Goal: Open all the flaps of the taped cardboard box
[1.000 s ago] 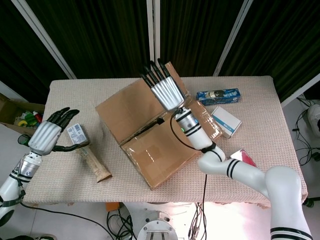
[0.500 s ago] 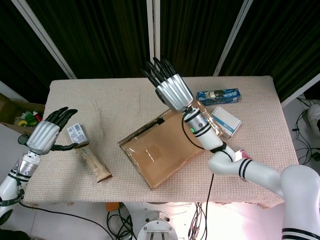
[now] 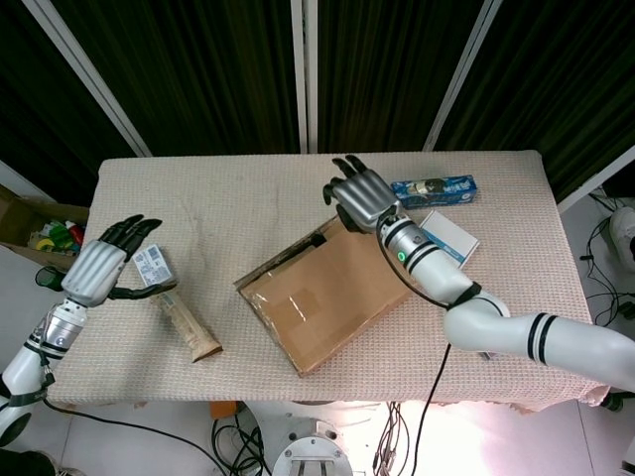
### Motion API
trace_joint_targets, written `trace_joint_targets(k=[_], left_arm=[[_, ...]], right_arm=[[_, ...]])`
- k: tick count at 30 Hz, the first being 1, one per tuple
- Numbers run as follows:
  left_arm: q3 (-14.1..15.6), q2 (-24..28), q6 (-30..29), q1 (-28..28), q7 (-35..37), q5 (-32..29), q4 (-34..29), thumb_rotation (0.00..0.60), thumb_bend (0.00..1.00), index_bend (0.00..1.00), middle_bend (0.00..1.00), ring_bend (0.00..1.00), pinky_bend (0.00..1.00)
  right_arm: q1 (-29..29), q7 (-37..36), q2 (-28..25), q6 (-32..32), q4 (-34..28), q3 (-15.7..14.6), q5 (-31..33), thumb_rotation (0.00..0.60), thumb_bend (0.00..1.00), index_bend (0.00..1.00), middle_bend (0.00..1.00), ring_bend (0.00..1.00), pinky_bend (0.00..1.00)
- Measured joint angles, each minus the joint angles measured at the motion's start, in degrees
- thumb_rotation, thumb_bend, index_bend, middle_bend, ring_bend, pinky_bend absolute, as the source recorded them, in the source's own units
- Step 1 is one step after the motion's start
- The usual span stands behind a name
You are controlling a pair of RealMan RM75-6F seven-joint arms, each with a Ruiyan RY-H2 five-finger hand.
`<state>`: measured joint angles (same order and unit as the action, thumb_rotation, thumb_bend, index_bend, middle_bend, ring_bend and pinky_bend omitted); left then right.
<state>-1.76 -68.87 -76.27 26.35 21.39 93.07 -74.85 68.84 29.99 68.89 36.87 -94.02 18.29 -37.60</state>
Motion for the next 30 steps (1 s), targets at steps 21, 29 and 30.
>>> trace_joint_targets(k=[21, 29, 30], left_arm=[[0.4, 0.2, -0.3, -0.1, 0.7, 0.5, 0.1, 0.000, 0.04, 0.06, 0.09, 0.05, 0.16], [0.2, 0.2, -0.5, 0.0, 0.8, 0.7, -0.1, 0.000, 0.04, 0.06, 0.09, 0.05, 0.16], [0.2, 0.2, -0.6, 0.0, 0.8, 0.7, -0.2, 0.000, 0.04, 0.06, 0.09, 0.05, 0.16]], right_arm=[[9.4, -1.5, -2.0, -1.8, -4.1, -9.5, 7.0, 0.600, 0.76, 0.47, 0.41, 0.00, 0.00], [10.5, -2.1, -3.1, -1.2, -5.6, -11.4, 6.9, 0.600, 0.76, 0.48, 0.42, 0.00, 0.00], [10.6, -2.2, -3.3, -1.0, -5.9, -11.4, 6.8, 0.600, 0.76, 0.48, 0.42, 0.00, 0.00]])
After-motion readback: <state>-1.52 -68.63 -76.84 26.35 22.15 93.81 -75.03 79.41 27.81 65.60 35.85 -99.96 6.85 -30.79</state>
